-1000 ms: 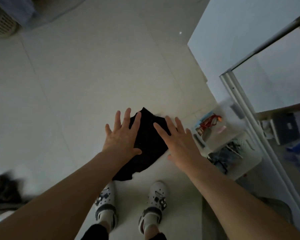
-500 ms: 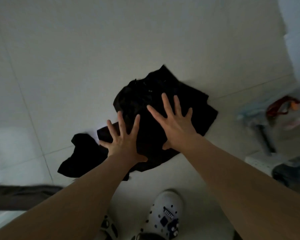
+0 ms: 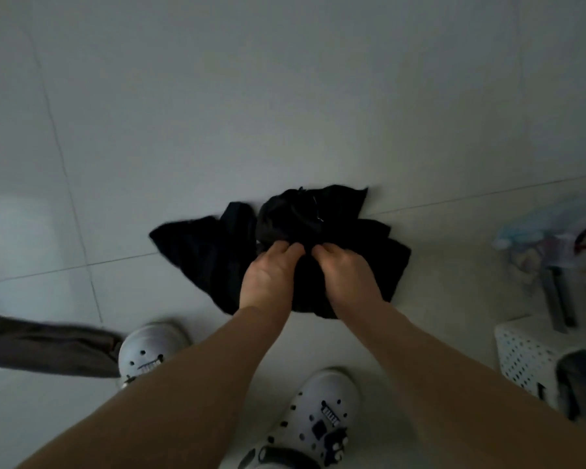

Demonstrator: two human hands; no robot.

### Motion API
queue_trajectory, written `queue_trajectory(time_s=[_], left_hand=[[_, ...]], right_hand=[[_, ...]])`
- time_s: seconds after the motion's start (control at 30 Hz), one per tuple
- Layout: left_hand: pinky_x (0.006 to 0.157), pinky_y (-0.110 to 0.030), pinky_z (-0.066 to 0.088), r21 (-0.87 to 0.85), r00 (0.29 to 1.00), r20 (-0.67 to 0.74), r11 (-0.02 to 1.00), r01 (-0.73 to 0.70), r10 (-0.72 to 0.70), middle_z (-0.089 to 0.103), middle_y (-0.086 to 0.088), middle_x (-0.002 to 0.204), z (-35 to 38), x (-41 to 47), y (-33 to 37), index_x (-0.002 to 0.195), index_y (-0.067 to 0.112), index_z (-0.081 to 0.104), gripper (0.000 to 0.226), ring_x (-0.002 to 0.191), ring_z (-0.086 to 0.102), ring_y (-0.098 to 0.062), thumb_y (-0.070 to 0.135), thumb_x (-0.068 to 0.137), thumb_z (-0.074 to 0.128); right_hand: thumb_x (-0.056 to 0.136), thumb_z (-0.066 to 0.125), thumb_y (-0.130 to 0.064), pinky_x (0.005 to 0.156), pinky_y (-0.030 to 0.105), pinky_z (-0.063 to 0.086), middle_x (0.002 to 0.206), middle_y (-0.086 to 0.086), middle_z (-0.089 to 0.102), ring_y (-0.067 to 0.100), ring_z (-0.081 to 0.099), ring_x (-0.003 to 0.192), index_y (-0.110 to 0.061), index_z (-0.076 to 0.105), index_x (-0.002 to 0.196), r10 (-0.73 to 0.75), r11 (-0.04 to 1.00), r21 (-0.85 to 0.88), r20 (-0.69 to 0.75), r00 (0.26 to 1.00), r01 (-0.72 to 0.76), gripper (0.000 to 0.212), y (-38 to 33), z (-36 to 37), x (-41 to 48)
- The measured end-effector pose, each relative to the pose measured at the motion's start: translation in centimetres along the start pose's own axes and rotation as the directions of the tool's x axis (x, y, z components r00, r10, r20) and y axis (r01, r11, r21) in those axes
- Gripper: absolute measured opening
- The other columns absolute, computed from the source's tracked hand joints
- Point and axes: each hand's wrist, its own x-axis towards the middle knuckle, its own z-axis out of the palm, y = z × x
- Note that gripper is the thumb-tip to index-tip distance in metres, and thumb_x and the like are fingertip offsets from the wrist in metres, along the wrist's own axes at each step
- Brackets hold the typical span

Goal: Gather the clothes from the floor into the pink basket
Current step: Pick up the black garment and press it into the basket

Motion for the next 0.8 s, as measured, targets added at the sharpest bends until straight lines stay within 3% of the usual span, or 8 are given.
queue_trajectory(time_s=[0.17,0.33,0.57,0.8], left_hand=[[0.062,-0.036,0.054,-0.077,0.990,-0.057,0.988,-0.134,0.130,0.063,-0.001,0.096,-7.4,-3.1,-0.1,0.094,0.018,0.063,0.049,0.075,0.065,-0.023,-0.001,0.053,0.082],[0.059,-0.030,0.052,-0.078,0.985,-0.092,0.985,-0.156,0.149,0.065,-0.001,0.097,-18.4,-8.0,1.4,0.096,0.016,0.065,0.062,0.072,0.064,-0.024,-0.006,0.040,0.081],[0.055,-0.033,0.054,-0.043,0.960,-0.202,0.978,-0.204,0.192,0.065,-0.002,0.100,-36.5,-16.2,4.5,0.099,0.018,0.062,0.065,0.070,0.064,-0.027,-0.002,0.042,0.086],[0.065,-0.031,0.055,-0.017,0.894,-0.402,0.975,-0.221,0.196,0.063,0.000,0.108,-57.1,-27.6,7.7,0.105,0.022,0.059,0.061,0.079,0.066,-0.024,0.007,0.051,0.085]], right_hand=[[0.078,0.072,-0.007,0.052,0.034,0.051,0.074,0.009,0.062,0.026,0.058,0.061,-0.008,0.060,0.081,0.021,0.989,0.148,-0.152,0.988,0.002,0.012,-4.7,-5.2,-3.2],[0.078,0.072,-0.006,0.059,0.032,0.051,0.079,0.007,0.061,0.025,0.058,0.069,-0.010,0.060,0.086,-0.029,0.987,0.148,-0.168,0.985,0.055,0.014,-11.9,-14.3,-5.3],[0.073,0.072,0.001,0.053,0.031,0.046,0.076,0.007,0.060,0.026,0.056,0.066,-0.009,0.060,0.083,-0.187,0.977,0.066,-0.187,0.964,0.203,0.019,-23.9,-30.4,-8.5],[0.062,0.068,0.009,0.057,0.036,0.048,0.084,0.010,0.063,0.033,0.060,0.073,-0.009,0.058,0.083,-0.385,0.922,-0.055,-0.226,0.895,0.383,0.029,-39.0,-49.3,-13.7]])
